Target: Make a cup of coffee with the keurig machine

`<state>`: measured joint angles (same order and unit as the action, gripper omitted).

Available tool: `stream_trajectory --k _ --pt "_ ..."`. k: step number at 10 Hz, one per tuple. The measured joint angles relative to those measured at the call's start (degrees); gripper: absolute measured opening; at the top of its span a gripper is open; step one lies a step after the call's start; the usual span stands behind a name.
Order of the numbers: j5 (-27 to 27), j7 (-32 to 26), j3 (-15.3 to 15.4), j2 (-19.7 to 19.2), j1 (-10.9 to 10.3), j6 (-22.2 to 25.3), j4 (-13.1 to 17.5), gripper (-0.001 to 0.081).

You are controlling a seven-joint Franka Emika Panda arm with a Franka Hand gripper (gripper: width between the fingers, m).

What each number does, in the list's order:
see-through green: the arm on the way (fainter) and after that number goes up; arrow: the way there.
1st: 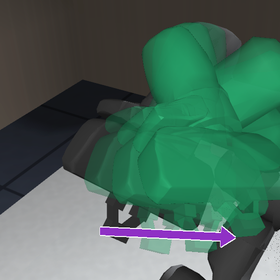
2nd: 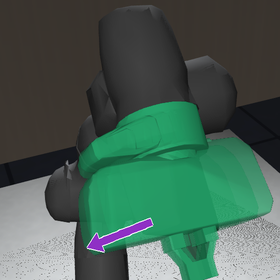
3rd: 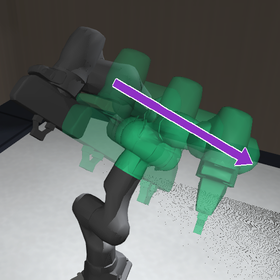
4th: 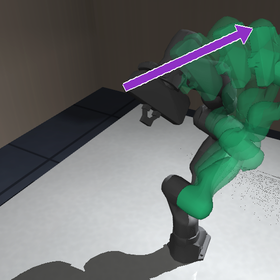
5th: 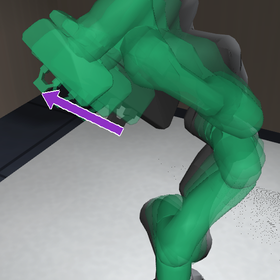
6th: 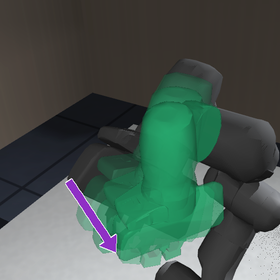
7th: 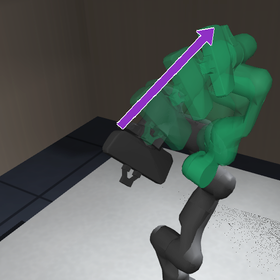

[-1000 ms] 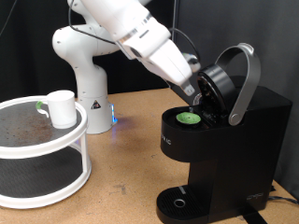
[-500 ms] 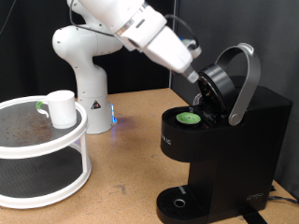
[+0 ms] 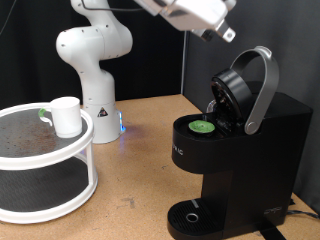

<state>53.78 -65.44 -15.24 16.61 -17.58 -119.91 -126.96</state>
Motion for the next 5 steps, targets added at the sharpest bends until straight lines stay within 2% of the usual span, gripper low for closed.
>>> stream_trajectory --k 3,5 --pt "-0.4 1.8 0.6 0.9 0.0 0.8 0.8 0.0803" --pt "5.3 0.3 0.8 0.9 -0.5 -1.0 0.9 0.0803"
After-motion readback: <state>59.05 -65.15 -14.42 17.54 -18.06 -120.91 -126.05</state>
